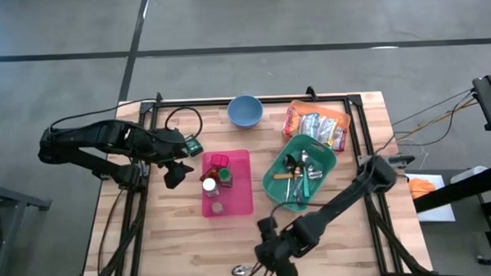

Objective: Pick & Place Food Item
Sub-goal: Put the white and orange spoon into the green bin

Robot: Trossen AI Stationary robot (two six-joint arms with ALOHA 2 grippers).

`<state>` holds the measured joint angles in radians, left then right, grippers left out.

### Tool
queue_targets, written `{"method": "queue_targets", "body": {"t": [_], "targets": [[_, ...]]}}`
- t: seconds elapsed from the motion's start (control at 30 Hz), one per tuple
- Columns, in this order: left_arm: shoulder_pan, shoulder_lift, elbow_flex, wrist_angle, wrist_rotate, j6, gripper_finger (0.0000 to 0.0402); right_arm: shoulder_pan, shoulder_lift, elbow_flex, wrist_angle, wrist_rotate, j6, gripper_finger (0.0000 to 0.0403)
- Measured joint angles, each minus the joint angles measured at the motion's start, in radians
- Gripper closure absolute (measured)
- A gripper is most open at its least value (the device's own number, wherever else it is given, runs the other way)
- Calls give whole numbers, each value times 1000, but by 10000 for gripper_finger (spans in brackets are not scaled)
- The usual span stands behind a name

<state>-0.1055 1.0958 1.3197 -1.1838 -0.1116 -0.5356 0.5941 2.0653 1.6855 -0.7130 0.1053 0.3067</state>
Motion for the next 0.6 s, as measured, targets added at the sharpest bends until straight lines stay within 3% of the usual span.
{"method": "queue_targets", "body": {"t": [0.13,0.37,0.6], "targets": [[0,0,0,0,0,0,139,8,112,124,-12,-87,-88,202],[0,0,0,-14,10,1,139,17,272,333,-41,-106,-161,202],[0,0,0,-27,23,-8,139,17,360,423,-56,-90,-145,202]]}}
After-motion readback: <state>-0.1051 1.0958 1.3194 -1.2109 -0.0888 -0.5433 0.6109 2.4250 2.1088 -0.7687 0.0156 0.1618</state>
